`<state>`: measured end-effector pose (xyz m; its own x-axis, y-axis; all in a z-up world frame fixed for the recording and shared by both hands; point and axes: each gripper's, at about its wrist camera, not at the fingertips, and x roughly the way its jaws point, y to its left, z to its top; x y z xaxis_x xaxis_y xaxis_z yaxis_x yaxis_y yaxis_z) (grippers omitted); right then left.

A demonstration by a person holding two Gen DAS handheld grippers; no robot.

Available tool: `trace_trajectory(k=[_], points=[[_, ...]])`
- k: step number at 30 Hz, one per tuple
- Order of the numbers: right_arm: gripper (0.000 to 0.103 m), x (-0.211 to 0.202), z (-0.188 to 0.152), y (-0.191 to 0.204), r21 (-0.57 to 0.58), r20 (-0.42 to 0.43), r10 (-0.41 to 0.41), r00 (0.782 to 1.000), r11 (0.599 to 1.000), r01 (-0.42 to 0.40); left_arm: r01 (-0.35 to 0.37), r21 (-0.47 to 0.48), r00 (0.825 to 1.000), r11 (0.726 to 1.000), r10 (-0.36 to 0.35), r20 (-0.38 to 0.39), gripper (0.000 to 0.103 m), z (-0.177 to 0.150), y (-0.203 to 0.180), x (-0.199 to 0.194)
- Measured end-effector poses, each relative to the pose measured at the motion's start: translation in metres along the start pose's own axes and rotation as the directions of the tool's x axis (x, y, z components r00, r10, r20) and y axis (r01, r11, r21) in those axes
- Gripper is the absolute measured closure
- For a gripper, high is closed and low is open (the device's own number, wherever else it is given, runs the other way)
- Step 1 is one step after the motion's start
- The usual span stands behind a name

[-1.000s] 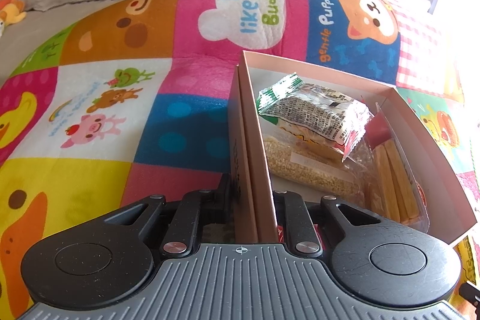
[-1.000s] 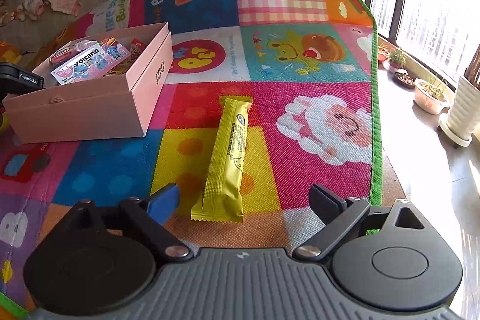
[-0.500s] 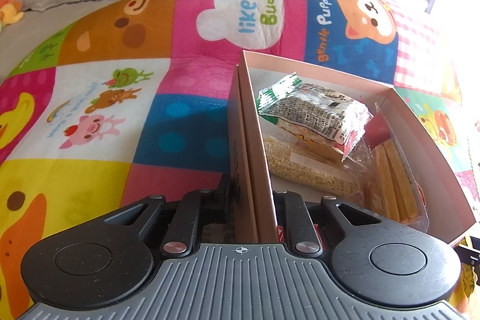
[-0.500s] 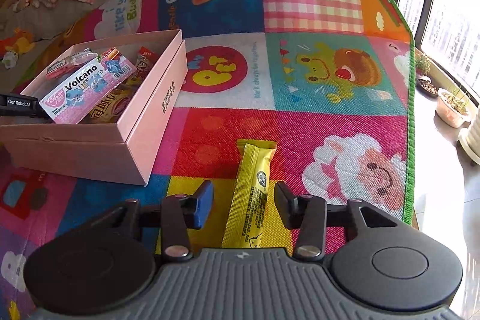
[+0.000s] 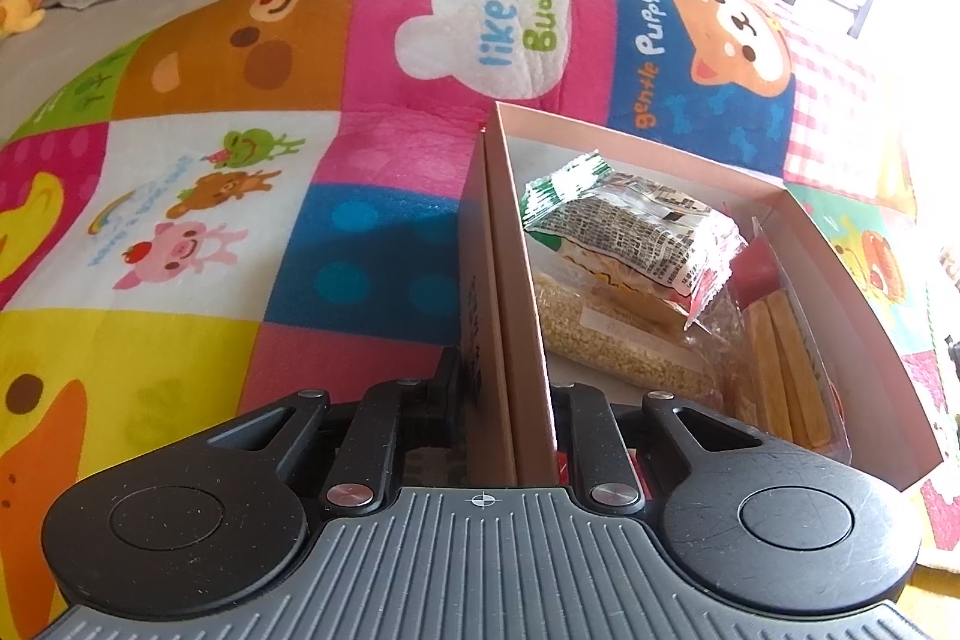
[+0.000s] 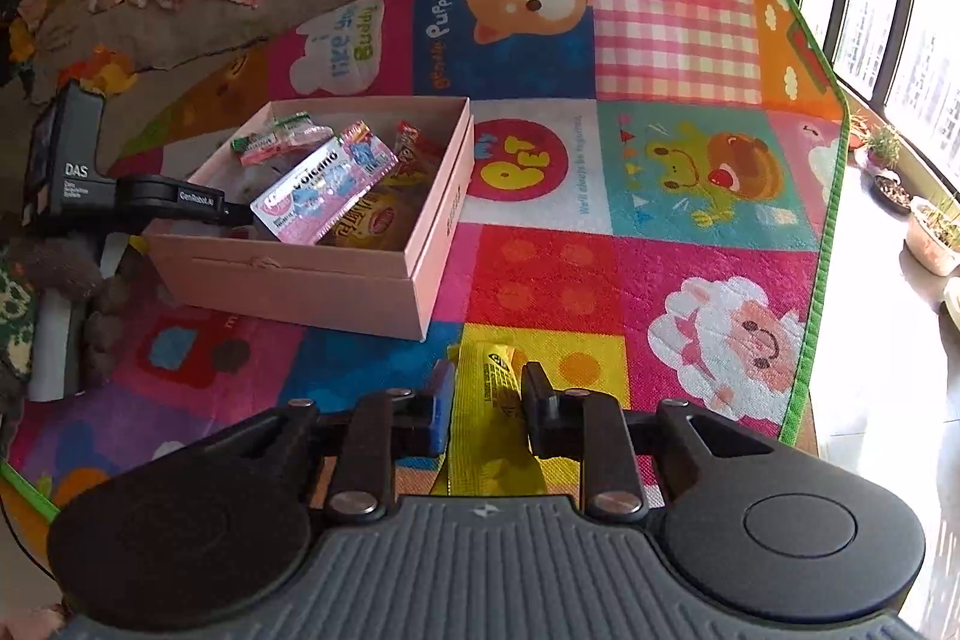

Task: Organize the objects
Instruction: 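Carry the yellow bar into the pink box and open the right gripper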

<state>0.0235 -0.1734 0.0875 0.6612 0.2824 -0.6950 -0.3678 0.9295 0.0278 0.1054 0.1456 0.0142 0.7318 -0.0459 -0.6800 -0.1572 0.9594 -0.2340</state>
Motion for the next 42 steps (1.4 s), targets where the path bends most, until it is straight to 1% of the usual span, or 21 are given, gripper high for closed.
trace_trajectory(k=[1,3,5,7,9,10,11,13,16,19,21,23,26,34,38,42], points=[[0.087,-0.006,0.006,0.002,0.002,0.019,0.011,1.0,1.0,-0.011,0.0,-0.001,1.0,1.0,0.0,0.0,0.085,0.0,0.0,0.0],[0.087,-0.015,0.024,0.009,0.001,0.06,0.038,0.998,0.999,-0.038,0.003,-0.001,1.0,1.0,-0.003,0.0,0.084,0.0,0.001,0.0],[0.086,-0.017,0.037,0.017,-0.033,0.092,0.03,0.995,0.999,-0.027,0.008,0.0,1.0,1.0,-0.008,0.0,0.084,0.0,0.002,0.0],[0.086,-0.013,0.043,0.023,-0.069,0.087,0.02,0.996,0.998,-0.014,0.011,-0.002,1.0,1.0,-0.011,-0.001,0.084,0.0,0.003,0.0],[0.084,-0.004,0.04,0.025,-0.077,0.031,0.032,0.999,0.997,-0.029,0.011,-0.001,1.0,1.0,-0.011,0.001,0.084,0.0,0.003,0.0],[0.081,0.002,0.036,0.024,-0.077,-0.003,0.039,0.999,0.996,-0.039,0.011,0.001,1.0,1.0,-0.011,0.002,0.084,0.0,0.003,0.0],[0.073,0.008,0.031,0.024,-0.07,-0.046,0.046,0.998,0.996,-0.049,0.011,0.004,1.0,1.0,-0.011,0.003,0.084,-0.001,0.003,0.0],[0.068,0.023,0.012,0.022,-0.032,-0.132,0.063,0.989,0.997,-0.068,0.011,0.008,1.0,1.0,-0.011,0.004,0.084,-0.001,0.003,0.0],[0.068,0.043,-0.011,0.019,0.014,-0.236,0.066,0.969,0.998,-0.064,0.008,0.012,1.0,1.0,-0.008,0.005,0.084,-0.001,0.002,0.0],[0.068,0.058,-0.025,0.018,0.036,-0.292,0.067,0.954,0.998,-0.059,0.005,0.021,1.0,1.0,-0.005,0.008,0.084,-0.002,0.001,0.0],[0.072,0.057,-0.028,0.027,-0.019,-0.279,0.038,0.96,0.999,-0.045,0.004,0.021,1.0,1.0,-0.004,0.007,0.084,-0.002,0.001,0.0],[0.078,0.056,-0.028,0.034,-0.055,-0.278,0.035,0.96,0.997,-0.052,0.005,0.021,1.0,1.0,-0.005,0.006,0.084,-0.002,0.001,0.0],[0.079,0.052,-0.027,0.041,-0.074,-0.279,0.037,0.96,0.995,-0.06,0.005,0.024,1.0,1.0,-0.005,0.006,0.084,-0.002,0.001,-0.001],[0.08,0.024,-0.013,0.045,-0.068,-0.221,0.07,0.973,0.994,-0.087,0.0,0.02,1.0,1.0,0.0,0.003,0.084,-0.001,0.0,-0.001],[0.081,0.011,0.011,0.048,-0.046,-0.168,0.126,0.978,0.99,-0.135,0.002,0.02,1.0,1.0,-0.002,0.0,0.084,-0.001,0.001,-0.001],[0.08,0.007,0.051,0.05,-0.027,-0.063,0.152,0.986,0.988,-0.154,0.004,0.02,1.0,1.0,-0.004,0.001,0.084,-0.001,0.001,-0.001]])
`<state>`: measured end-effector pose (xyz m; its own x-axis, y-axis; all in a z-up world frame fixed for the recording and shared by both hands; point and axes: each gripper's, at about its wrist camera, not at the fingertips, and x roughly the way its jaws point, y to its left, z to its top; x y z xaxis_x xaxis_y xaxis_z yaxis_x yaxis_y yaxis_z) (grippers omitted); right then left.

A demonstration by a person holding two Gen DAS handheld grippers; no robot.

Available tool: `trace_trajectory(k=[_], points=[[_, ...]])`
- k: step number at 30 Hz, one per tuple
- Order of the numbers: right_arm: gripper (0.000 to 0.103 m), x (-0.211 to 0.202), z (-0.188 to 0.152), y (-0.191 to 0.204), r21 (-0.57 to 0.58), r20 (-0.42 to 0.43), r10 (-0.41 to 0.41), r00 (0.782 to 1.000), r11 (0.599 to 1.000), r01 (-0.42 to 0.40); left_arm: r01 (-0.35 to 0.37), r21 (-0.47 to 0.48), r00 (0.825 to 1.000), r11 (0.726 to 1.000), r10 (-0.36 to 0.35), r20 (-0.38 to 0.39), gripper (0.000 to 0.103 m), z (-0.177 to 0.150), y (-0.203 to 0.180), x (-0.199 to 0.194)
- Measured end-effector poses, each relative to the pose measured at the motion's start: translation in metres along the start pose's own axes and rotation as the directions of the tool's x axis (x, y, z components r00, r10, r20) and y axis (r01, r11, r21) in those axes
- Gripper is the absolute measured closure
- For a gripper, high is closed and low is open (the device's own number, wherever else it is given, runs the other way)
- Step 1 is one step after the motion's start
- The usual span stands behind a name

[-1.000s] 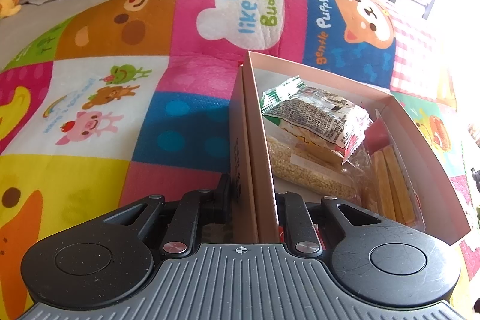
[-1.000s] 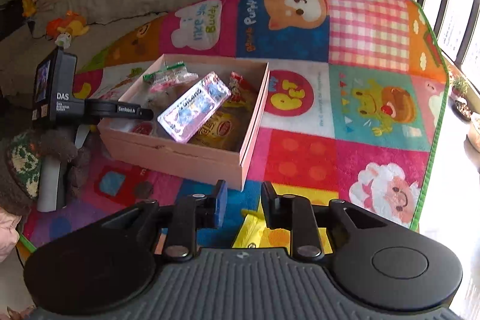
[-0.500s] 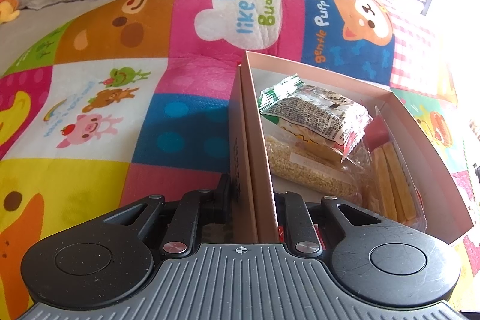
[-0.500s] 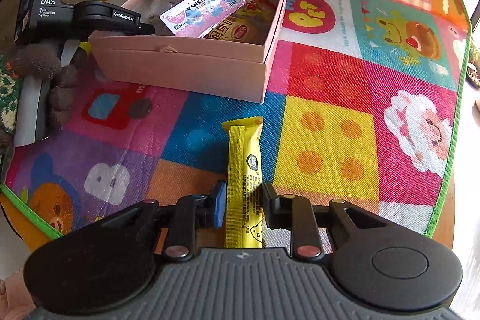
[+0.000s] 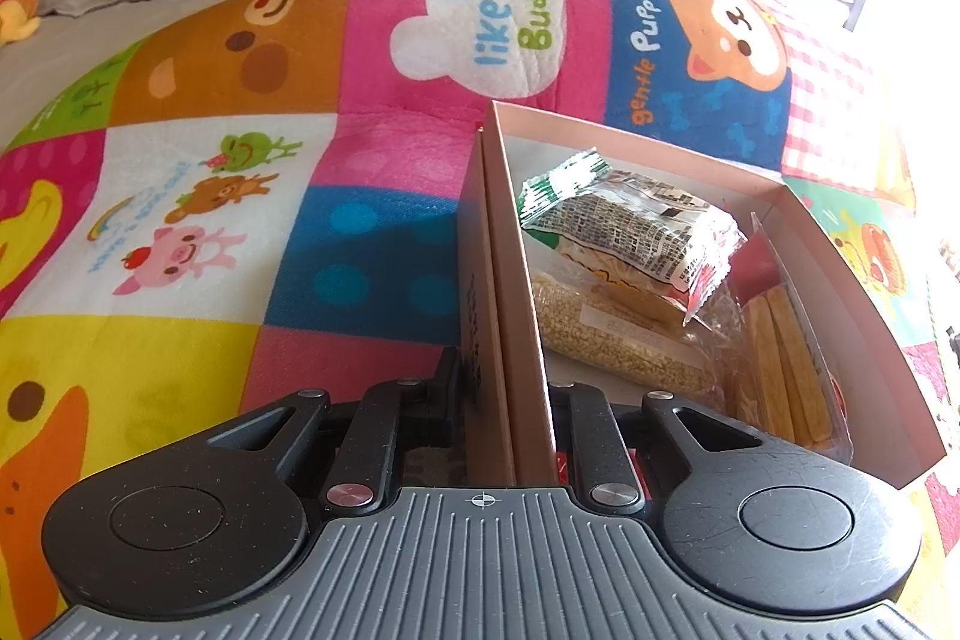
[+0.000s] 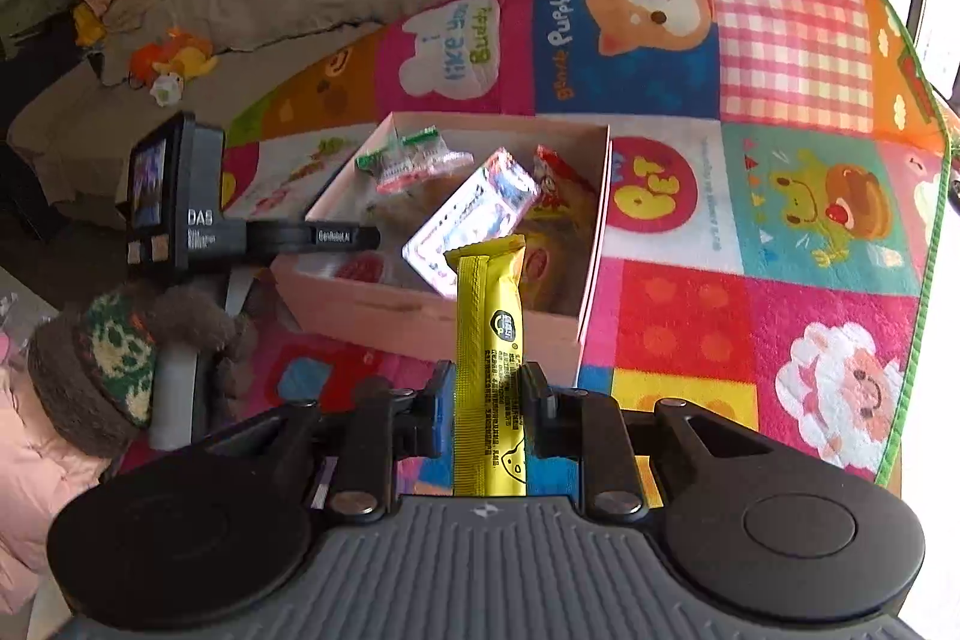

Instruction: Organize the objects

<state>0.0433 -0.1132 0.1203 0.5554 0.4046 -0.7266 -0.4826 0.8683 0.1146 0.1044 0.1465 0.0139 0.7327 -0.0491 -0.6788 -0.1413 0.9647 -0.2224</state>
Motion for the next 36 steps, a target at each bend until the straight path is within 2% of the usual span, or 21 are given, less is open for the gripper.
trace_trajectory(k=[4,7,9,12,14,16,19,21,23,26,28,31,33,35,36], points=[[0.08,0.022,0.044,-0.009,0.059,0.071,-0.01,0.997,0.998,0.006,0.002,0.0,1.0,1.0,-0.002,0.002,0.084,0.0,0.0,0.0],[0.079,0.056,0.07,-0.019,0.141,0.08,-0.057,0.995,0.989,0.045,0.006,0.006,1.0,1.0,-0.006,0.002,0.084,0.0,0.001,0.0],[0.078,0.078,0.077,-0.027,0.159,0.077,-0.059,0.995,0.986,0.047,0.012,0.005,1.0,1.0,-0.012,0.001,0.084,0.0,0.002,0.0],[0.061,0.088,0.072,-0.033,0.145,0.079,-0.089,0.993,0.987,0.077,0.008,0.007,1.0,1.0,-0.008,0.004,0.084,-0.001,0.0,0.0],[0.036,0.075,0.055,-0.034,0.097,0.113,-0.059,0.992,0.994,0.048,0.0,0.018,1.0,1.0,0.0,0.009,0.084,-0.002,-0.002,-0.001],[0.025,0.057,0.03,-0.032,0.014,0.158,-0.053,0.986,0.999,0.051,-0.012,0.019,1.0,1.0,0.012,0.001,0.085,-0.001,-0.006,-0.001],[0.025,0.053,-0.006,-0.029,-0.111,0.133,-0.07,0.989,0.99,0.085,-0.005,0.032,0.999,0.999,0.006,-0.037,0.086,0.009,-0.018,0.007],[0.025,0.063,-0.021,-0.03,-0.144,0.113,-0.102,0.988,0.982,0.118,0.022,0.064,0.998,0.998,-0.018,-0.067,0.086,0.019,-0.034,0.019],[0.024,0.077,-0.023,-0.036,-0.134,0.098,-0.13,0.987,0.981,0.142,0.062,0.118,0.995,0.991,-0.052,-0.081,0.082,0.032,-0.052,0.035],[0.024,0.096,-0.012,-0.052,-0.042,0.105,-0.188,0.977,0.98,0.193,0.059,0.217,0.997,0.974,-0.046,-0.067,0.081,0.05,-0.07,0.064],[0.024,0.105,-0.001,-0.062,0.001,0.128,-0.229,0.965,0.973,0.231,0.029,0.252,0.998,0.967,-0.015,-0.057,0.069,0.057,-0.072,0.079],[0.023,0.11,0.013,-0.074,0.047,0.144,-0.23,0.962,0.973,0.226,-0.023,0.232,1.0,0.972,0.02,0.013,0.064,0.057,-0.064,0.085],[0.02,0.111,0.016,-0.075,0.034,0.167,-0.22,0.961,0.975,0.217,-0.03,0.22,0.999,0.975,0.025,0.026,0.065,0.055,-0.064,0.084],[0.017,0.11,0.013,-0.072,0.027,0.189,-0.248,0.95,0.969,0.247,-0.038,0.172,0.999,0.984,0.033,0.032,0.066,0.053,-0.063,0.072],[0.015,0.107,0.009,-0.071,0.031,0.199,-0.259,0.945,0.966,0.258,-0.022,0.155,0.999,0.988,0.016,0.043,0.066,0.051,-0.063,0.059]])
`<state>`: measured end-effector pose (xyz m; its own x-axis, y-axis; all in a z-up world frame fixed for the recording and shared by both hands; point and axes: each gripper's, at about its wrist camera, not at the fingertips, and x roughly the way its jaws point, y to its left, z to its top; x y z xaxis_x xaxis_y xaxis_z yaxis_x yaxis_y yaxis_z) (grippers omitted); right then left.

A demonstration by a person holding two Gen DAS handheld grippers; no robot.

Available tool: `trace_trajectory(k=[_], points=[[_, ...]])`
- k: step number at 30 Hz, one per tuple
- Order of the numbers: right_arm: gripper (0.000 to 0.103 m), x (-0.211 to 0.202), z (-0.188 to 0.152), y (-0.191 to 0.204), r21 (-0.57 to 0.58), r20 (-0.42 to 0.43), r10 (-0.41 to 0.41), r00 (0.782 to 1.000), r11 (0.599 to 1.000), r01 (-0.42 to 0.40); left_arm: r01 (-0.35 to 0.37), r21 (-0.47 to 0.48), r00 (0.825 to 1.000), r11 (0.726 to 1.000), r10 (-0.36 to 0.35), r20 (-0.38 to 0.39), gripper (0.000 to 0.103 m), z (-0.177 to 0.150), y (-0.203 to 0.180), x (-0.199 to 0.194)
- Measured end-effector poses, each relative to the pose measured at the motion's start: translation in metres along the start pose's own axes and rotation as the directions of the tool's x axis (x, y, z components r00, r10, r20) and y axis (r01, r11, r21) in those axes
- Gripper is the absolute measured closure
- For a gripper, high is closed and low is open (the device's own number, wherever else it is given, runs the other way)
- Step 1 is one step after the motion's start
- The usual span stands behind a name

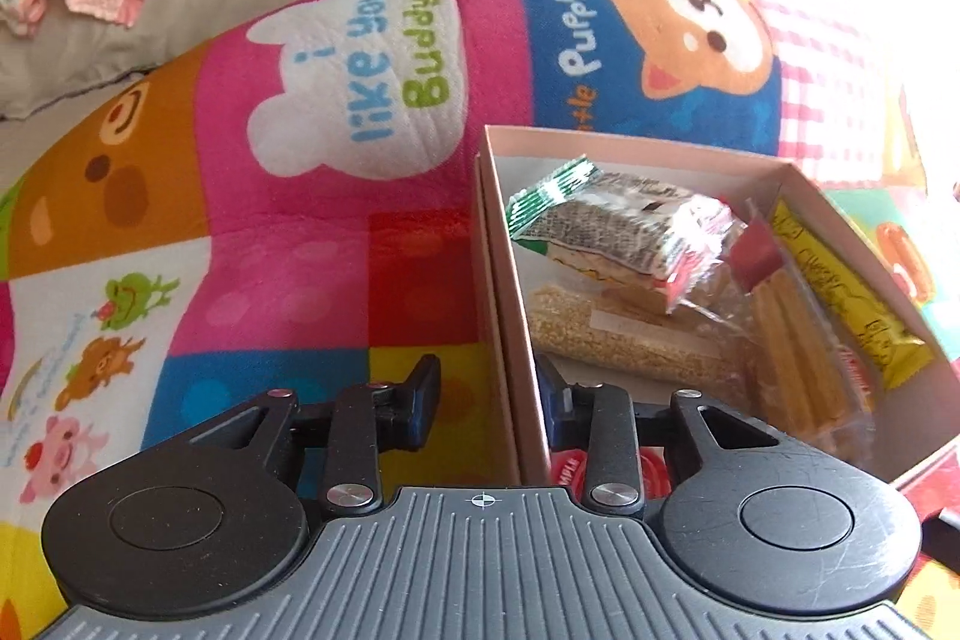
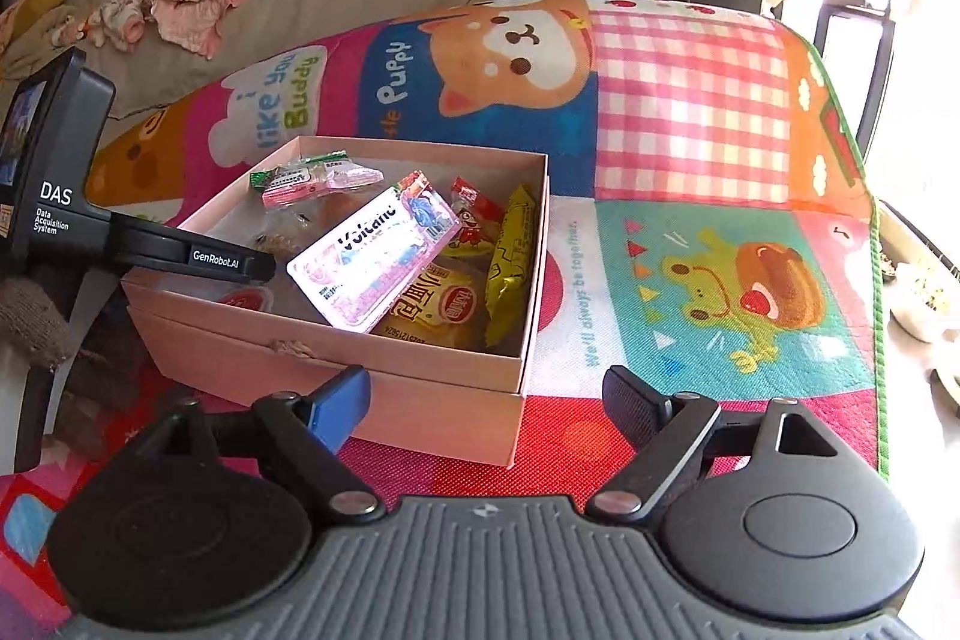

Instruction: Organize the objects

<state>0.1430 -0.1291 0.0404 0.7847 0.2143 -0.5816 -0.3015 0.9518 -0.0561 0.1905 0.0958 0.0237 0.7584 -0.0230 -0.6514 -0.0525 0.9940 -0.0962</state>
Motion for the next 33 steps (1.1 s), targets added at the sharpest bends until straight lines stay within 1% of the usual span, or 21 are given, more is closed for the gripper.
trace_trajectory(k=[2,4,6,7,9,10,13,15,17,18,19,21,23,26,33], points=[[0.0,-0.011,-0.008,-0.003,0.014,-0.001,-0.003,1.0,1.0,0.003,0.015,0.01,1.0,1.0,-0.015,0.015,0.066,-0.006,-0.003,-0.026],[0.0,-0.027,-0.021,-0.009,0.042,-0.006,0.013,1.0,0.999,-0.013,0.012,0.028,0.999,1.0,-0.013,0.053,0.066,-0.018,-0.005,-0.059],[0.0,-0.04,-0.036,-0.01,0.051,-0.041,0.022,0.999,0.999,-0.02,-0.012,0.001,0.99,1.0,0.012,0.138,0.066,-0.036,-0.005,-0.097],[0.0,-0.045,-0.044,-0.009,0.051,-0.06,0.019,0.998,0.999,-0.016,-0.011,-0.015,0.985,1.0,0.014,0.169,0.067,-0.046,-0.005,-0.114],[0.0,-0.051,-0.059,-0.005,0.05,-0.095,0.014,0.995,0.999,-0.01,0.006,-0.009,0.981,1.0,-0.004,0.193,0.067,-0.072,-0.012,-0.138],[0.0,-0.052,-0.066,-0.002,0.05,-0.112,0.017,0.994,0.999,-0.011,0.01,0.009,0.982,1.0,-0.012,0.186,0.067,-0.085,-0.019,-0.144],[0.0,-0.05,-0.079,0.007,0.065,-0.169,0.043,0.985,0.997,-0.032,0.038,0.07,0.99,0.997,-0.047,0.131,0.066,-0.121,-0.042,-0.149],[0.0,-0.053,-0.084,0.013,0.054,-0.145,0.014,0.989,0.999,-0.006,0.056,0.086,0.994,0.995,-0.063,0.091,0.066,-0.136,-0.053,-0.144],[0.0,-0.053,-0.084,0.012,0.068,-0.148,0.015,0.989,0.998,-0.005,0.054,0.099,0.996,0.994,-0.06,0.061,0.066,-0.146,-0.061,-0.136],[0.0,-0.053,-0.084,0.01,0.082,-0.146,0.02,0.989,0.997,-0.008,0.046,0.1,0.997,0.994,-0.052,0.056,0.065,-0.15,-0.063,-0.133],[0.0,-0.053,-0.084,0.01,0.08,-0.139,0.02,0.99,0.997,-0.009,0.031,0.11,0.996,0.993,-0.04,0.082,0.066,-0.153,-0.065,-0.133],[0.0,-0.056,-0.091,0.009,0.069,-0.099,0.025,0.995,0.997,-0.018,0.016,0.126,0.996,0.992,-0.027,0.083,0.065,-0.153,-0.07,-0.131],[0.0,-0.059,-0.093,0.005,0.093,-0.079,0.035,0.996,0.995,-0.028,0.011,0.115,0.997,0.993,-0.021,0.081,0.065,-0.153,-0.069,-0.129],[0.0,-0.058,-0.092,0.007,0.107,-0.081,0.015,0.997,0.994,-0.006,0.021,0.098,0.996,0.995,-0.029,0.079,0.065,-0.155,-0.066,-0.13],[0.0,-0.058,-0.094,0.008,0.109,-0.063,-0.003,0.998,0.994,0.01,0.002,0.102,0.997,0.995,-0.01,0.083,0.065,-0.157,-0.07,-0.134]])
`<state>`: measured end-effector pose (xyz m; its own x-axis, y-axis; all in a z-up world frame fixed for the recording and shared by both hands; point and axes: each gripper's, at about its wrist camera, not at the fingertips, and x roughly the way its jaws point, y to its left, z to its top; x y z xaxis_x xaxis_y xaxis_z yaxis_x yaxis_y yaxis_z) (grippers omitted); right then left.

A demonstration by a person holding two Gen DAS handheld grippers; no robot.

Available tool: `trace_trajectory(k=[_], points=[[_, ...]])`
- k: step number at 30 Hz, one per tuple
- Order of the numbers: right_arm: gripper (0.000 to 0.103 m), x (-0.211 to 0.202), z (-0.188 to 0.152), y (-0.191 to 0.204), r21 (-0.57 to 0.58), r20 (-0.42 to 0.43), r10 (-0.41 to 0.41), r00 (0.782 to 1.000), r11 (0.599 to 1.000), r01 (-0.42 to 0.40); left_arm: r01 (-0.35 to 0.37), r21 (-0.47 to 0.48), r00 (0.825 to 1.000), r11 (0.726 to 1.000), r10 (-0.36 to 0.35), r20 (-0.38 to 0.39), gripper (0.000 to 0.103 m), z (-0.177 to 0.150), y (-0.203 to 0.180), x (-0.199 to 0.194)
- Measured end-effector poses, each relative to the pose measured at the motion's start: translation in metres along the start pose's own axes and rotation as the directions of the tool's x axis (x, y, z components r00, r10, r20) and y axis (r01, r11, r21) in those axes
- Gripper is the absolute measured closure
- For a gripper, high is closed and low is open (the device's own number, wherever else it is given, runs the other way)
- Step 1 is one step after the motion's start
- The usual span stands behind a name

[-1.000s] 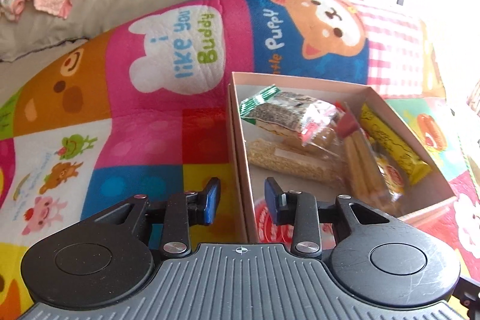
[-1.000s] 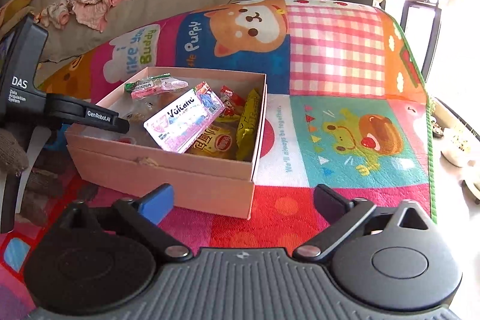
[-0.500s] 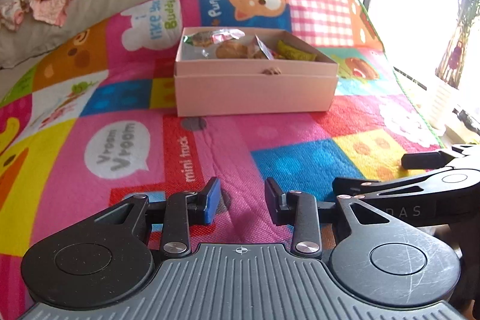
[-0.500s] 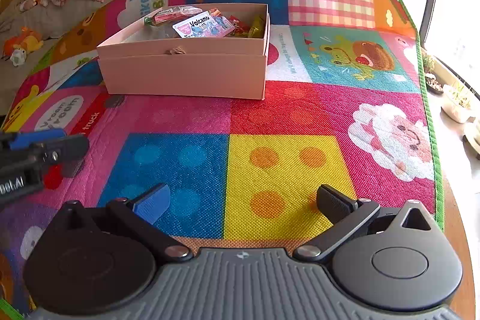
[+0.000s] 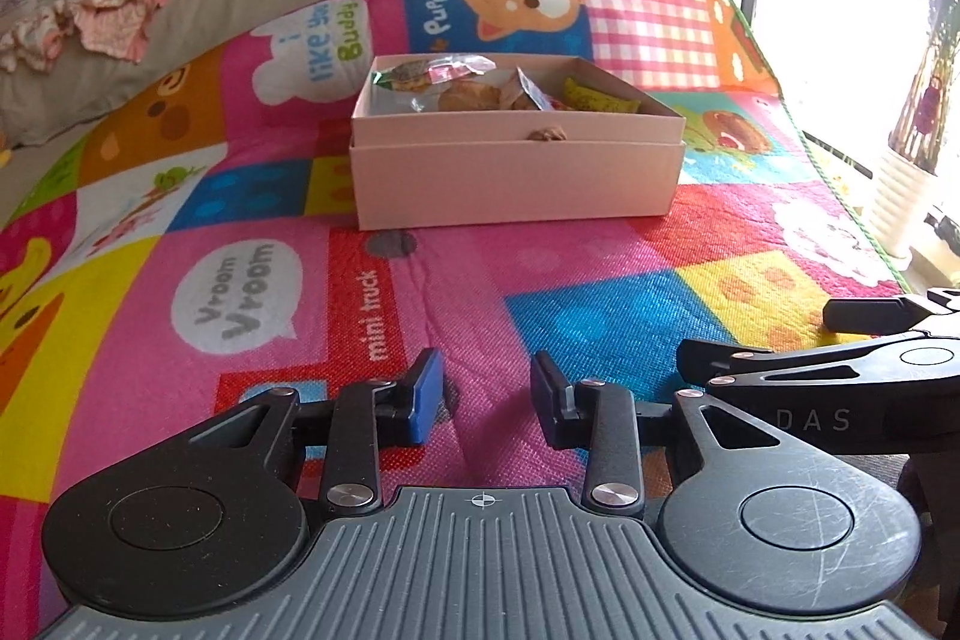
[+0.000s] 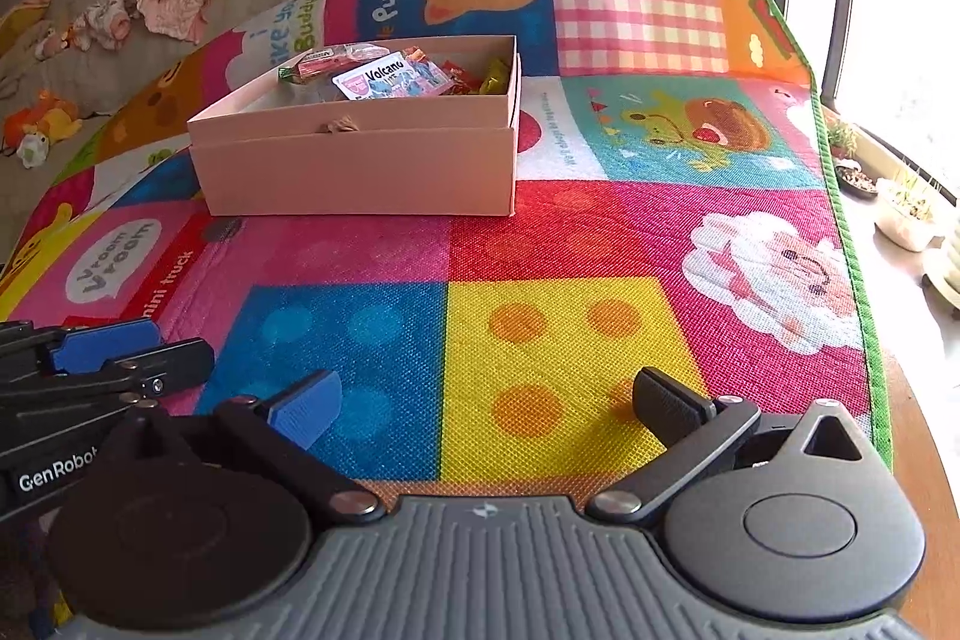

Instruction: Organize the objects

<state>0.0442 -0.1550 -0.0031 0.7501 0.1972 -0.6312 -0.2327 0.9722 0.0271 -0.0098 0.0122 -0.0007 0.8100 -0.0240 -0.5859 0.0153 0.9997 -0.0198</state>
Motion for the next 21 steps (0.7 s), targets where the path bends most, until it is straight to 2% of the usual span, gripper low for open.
trace_trajectory(k=[6,21], points=[[0.0,0.0006,-0.0002,0.0018,-0.017,0.0,-0.01,1.0,1.0,0.01,0.008,-0.037,1.0,0.999,-0.008,0.002,0.068,-0.0006,0.0058,-0.0015],[0.0,0.0,-0.0015,0.0026,-0.012,0.001,-0.012,1.0,1.0,0.012,0.004,-0.028,1.0,1.0,-0.004,0.0,0.07,-0.0006,0.0037,-0.0014]])
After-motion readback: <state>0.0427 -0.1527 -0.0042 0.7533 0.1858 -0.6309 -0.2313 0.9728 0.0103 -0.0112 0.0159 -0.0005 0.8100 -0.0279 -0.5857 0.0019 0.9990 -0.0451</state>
